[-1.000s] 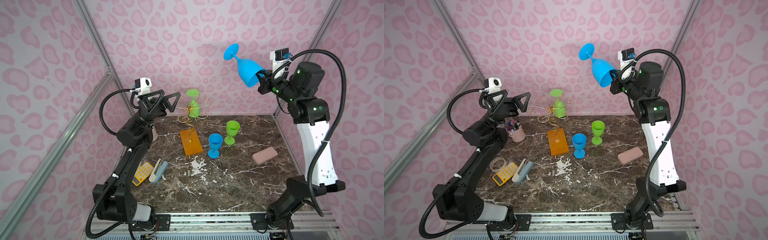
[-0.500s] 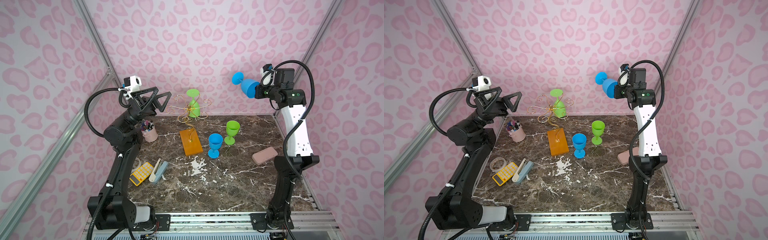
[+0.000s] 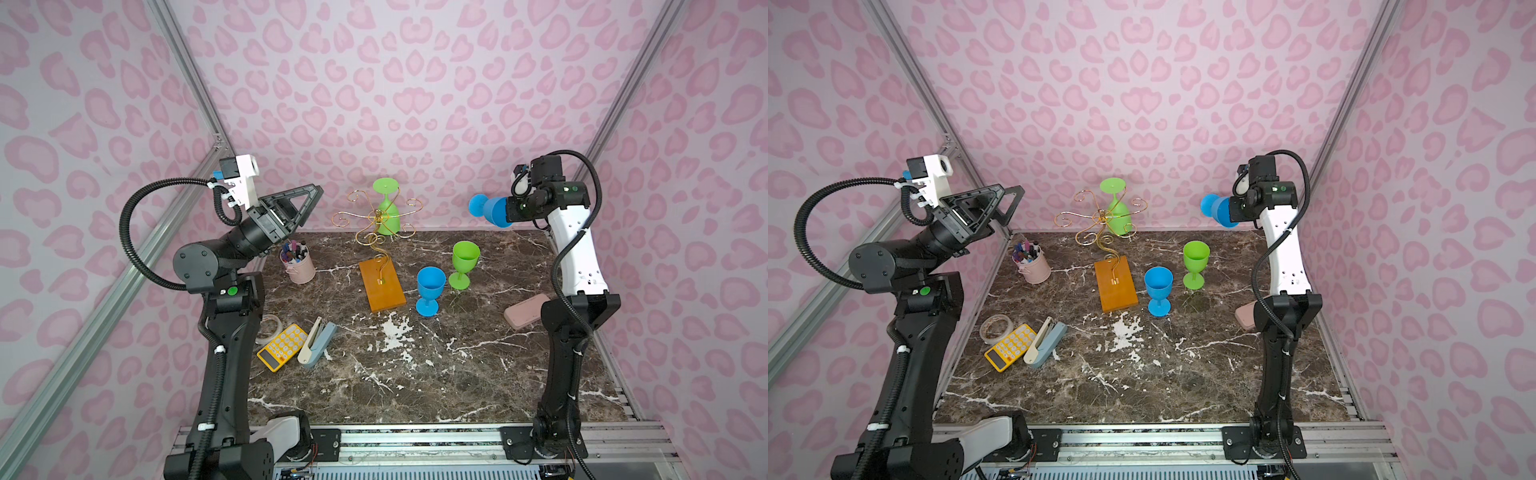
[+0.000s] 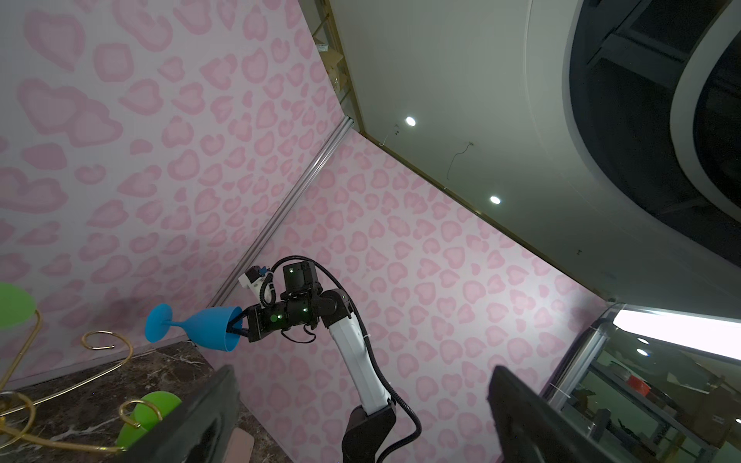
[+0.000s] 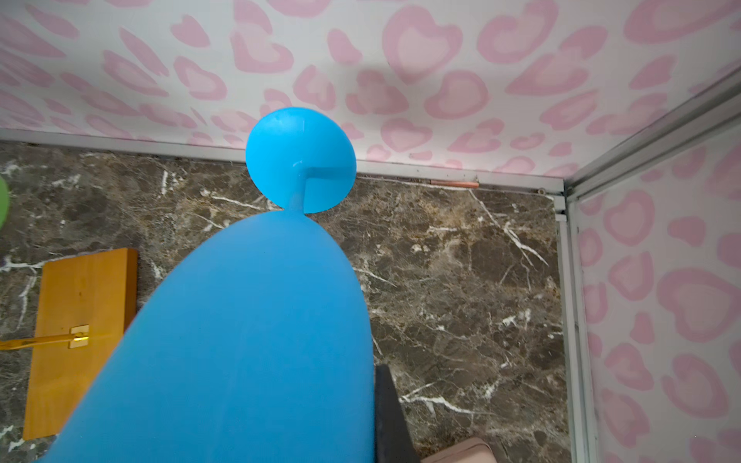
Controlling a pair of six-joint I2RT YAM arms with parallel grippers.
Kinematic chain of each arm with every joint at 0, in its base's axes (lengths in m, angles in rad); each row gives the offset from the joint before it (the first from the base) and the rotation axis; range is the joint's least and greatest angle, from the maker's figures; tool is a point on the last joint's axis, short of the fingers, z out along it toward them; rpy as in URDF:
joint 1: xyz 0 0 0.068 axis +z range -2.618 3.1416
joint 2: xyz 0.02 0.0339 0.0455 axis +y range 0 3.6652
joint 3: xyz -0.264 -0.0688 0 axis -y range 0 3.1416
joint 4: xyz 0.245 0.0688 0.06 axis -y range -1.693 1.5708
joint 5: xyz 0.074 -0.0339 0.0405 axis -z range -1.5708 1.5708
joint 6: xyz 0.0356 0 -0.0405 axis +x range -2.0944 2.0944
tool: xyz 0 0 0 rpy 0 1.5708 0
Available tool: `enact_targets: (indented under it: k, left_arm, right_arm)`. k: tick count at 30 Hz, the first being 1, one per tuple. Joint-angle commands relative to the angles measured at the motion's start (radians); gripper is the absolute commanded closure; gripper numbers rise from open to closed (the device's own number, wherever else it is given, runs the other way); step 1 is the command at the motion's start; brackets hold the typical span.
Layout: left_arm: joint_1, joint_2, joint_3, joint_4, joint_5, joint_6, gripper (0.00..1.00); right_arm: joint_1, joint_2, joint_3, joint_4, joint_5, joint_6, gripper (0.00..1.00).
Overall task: Take the wine glass off the wine glass rack
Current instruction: Place the wine glass at the top-right of the table.
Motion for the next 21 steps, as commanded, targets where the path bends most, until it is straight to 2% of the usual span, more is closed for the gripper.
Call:
enact_targets:
  k: [1, 5, 8, 15, 21]
  left_arm:
    - [0.01, -0.019, 0.012, -0.149, 0.015, 0.179, 0.02]
    - [0.046, -0.036, -0.001, -0.178, 0.01, 0.229, 0.02]
    - [0.078, -0.067, -0.057, -0.208, -0.033, 0.272, 0.02]
    - [0.091, -0.088, -0.073, -0.303, -0.055, 0.362, 0.02]
    - [0.092, -0.099, -0.084, -0.329, -0.045, 0.383, 0.02]
  right_arm:
    - [-0.003, 0.027, 0.002, -0.066, 0.057, -0.012, 1.0]
    - [0.0, 0.041, -0.034, -0.096, 0.102, -0.023, 1.0]
    - [0.012, 0.04, -0.074, -0.13, 0.127, -0.038, 1.0]
    - [0.017, -0.025, -0.192, -0.15, 0.235, -0.054, 1.0]
    - [0.012, -0.072, -0.303, -0.153, 0.199, -0.071, 1.0]
